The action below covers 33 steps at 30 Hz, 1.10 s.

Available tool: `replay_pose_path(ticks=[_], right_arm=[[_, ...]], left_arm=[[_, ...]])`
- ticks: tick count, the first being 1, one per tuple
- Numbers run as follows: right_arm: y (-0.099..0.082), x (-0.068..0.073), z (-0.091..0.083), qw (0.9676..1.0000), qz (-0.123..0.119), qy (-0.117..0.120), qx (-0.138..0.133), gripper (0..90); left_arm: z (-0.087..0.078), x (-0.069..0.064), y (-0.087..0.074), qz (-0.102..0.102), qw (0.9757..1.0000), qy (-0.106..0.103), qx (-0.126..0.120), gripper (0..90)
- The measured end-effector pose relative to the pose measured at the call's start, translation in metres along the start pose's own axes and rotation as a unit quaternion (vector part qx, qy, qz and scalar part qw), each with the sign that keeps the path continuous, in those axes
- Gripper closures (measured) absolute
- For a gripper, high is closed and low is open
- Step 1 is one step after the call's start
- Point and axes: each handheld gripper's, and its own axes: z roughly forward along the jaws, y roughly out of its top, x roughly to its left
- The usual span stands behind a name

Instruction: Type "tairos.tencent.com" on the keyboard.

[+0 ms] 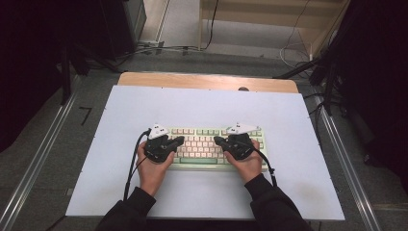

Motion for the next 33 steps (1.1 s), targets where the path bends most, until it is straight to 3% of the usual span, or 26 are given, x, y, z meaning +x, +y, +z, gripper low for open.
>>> replay_pose_path(ticks=[15, 33], right_arm=[[-0.002, -0.004, 0.001, 1.0000, 0.003, -0.008, 0.004, 88.3], [-0.008, -0.004, 0.014, 0.9995, -0.004, -0.010, 0.031, 88.3]], left_arm=[[-0.001, 0.001, -0.001, 0.000, 1.0000, 0.000, -0.001, 90.0], [-0.002, 0.002, -0.001, 0.000, 1.0000, 0.002, 0.001, 90.0]])
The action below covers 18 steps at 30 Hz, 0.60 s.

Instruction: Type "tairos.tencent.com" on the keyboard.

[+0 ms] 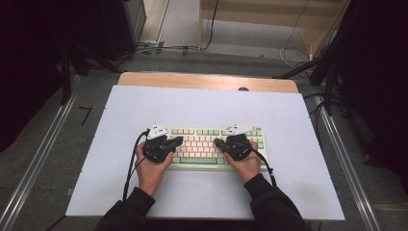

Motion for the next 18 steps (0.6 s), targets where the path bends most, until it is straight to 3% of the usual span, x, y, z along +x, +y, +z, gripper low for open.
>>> replay_pose_path(ticks=[18], right_arm=[[0.004, 0.003, -0.011, 0.9998, 0.001, 0.005, -0.018, 88.3]], left_arm=[[0.000, 0.002, -0.003, -0.001, 1.0000, 0.003, 0.007, 90.0]])
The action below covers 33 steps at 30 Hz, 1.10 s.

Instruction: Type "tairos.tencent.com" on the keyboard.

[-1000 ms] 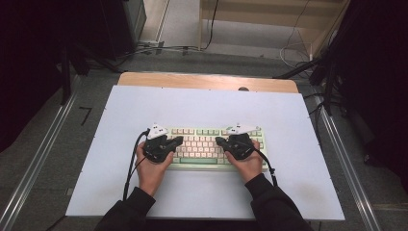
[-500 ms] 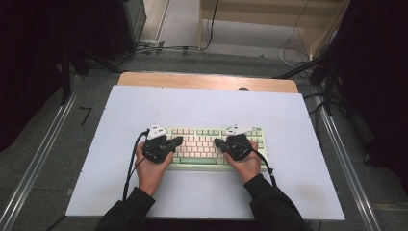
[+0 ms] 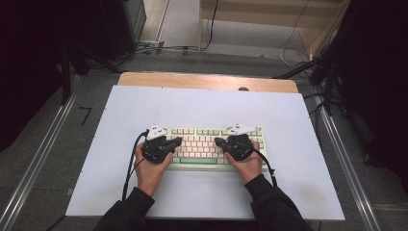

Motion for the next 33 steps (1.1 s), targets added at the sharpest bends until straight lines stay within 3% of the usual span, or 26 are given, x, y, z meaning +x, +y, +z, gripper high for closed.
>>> replay_pose_path(ticks=[10, 33], right_arm=[[0.000, -0.001, 0.000, 1.0000, 0.001, -0.001, 0.001, 88.3], [0.000, -0.002, -0.001, 1.0000, 0.000, -0.004, -0.002, 88.3]], left_arm=[[0.001, 0.004, -0.007, 0.000, 0.9998, 0.010, 0.020, 90.0], [0.002, 0.005, -0.011, -0.002, 0.9994, 0.008, 0.033, 90.0]])
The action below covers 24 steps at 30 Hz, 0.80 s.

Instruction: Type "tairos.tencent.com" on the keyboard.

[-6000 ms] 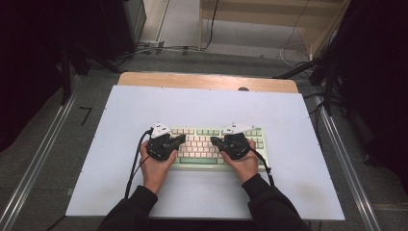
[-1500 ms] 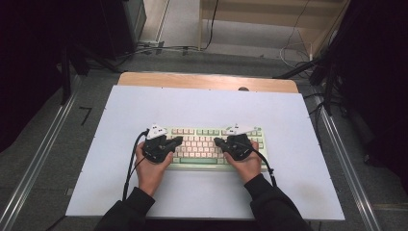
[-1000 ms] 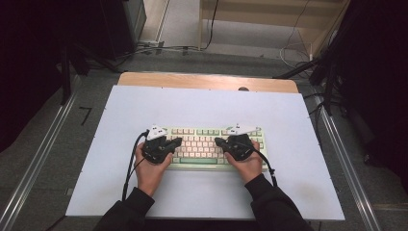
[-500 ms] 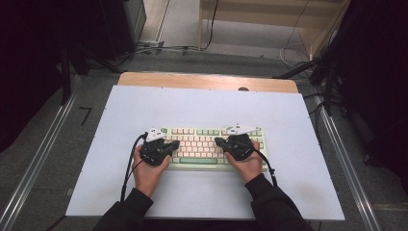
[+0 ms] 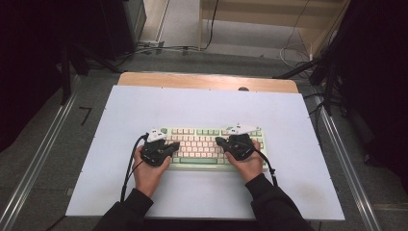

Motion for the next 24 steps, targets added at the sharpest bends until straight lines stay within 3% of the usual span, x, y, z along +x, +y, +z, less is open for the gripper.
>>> replay_pose_path(ticks=[5, 9, 16, 24], right_arm=[[0.0001, 0.0001, -0.0002, 1.0000, -0.001, 0.000, 0.000, 88.3], [0.0000, 0.0001, -0.0003, 1.0000, 0.001, 0.000, 0.000, 88.3], [0.0002, -0.0004, -0.0008, 1.0000, 0.001, 0.000, 0.000, 88.3], [0.0002, 0.0002, -0.0012, 1.0000, 0.000, 0.002, -0.001, 88.3]], left_arm=[[0.0006, 0.0001, -0.0004, 0.002, 1.0000, 0.001, 0.001, 90.0], [0.0024, -0.0023, -0.0009, 0.017, 0.9998, 0.011, 0.008, 90.0], [-0.0049, -0.0028, 0.0017, 0.005, 0.9997, -0.005, -0.022, 90.0], [-0.0053, -0.0022, 0.0015, 0.003, 0.9997, -0.005, -0.025, 90.0]])
